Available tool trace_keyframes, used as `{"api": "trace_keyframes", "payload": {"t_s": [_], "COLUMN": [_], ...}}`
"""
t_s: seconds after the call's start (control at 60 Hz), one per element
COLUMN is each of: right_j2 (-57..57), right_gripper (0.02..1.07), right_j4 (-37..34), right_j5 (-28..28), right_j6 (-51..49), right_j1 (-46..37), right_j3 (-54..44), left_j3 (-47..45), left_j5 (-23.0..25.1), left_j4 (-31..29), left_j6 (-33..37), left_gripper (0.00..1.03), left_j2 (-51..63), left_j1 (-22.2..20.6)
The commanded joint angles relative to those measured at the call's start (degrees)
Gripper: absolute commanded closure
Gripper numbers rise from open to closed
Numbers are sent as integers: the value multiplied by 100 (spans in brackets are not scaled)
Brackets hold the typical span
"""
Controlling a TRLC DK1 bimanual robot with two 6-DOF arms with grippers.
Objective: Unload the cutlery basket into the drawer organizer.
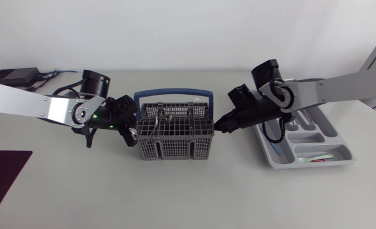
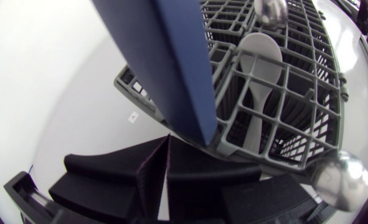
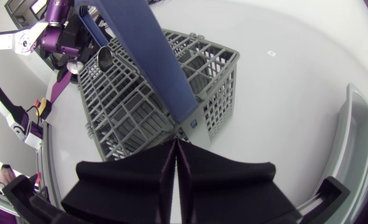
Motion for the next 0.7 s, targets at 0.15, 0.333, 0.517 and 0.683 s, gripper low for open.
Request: {"api": "trace_keyframes", "payload": {"t_s": [0.15, 0.333, 0.517, 0.683], "right_j2": [-132, -360, -835, -1222], "right_gripper": [101, 101, 101, 94], "right_j4": [64, 126, 126, 135], "right_j5": [173, 332, 499, 622], "right_j6": [-35, -62, -132, -238], "right_j1": [73, 3, 29, 91], "right_j3": [-221, -353, -617, -889], "left_j3": [-56, -583, -1075, -1365], "left_j5": [380, 846, 1347, 1549], "left_j4": [-18, -194, -748, -1178], "left_j6": [159, 598, 1249, 1758], "left_gripper": [81, 81, 81, 67], "left_j2": [6, -644, -1532, -2182], "left_j1": [388, 959, 1425, 1504]}}
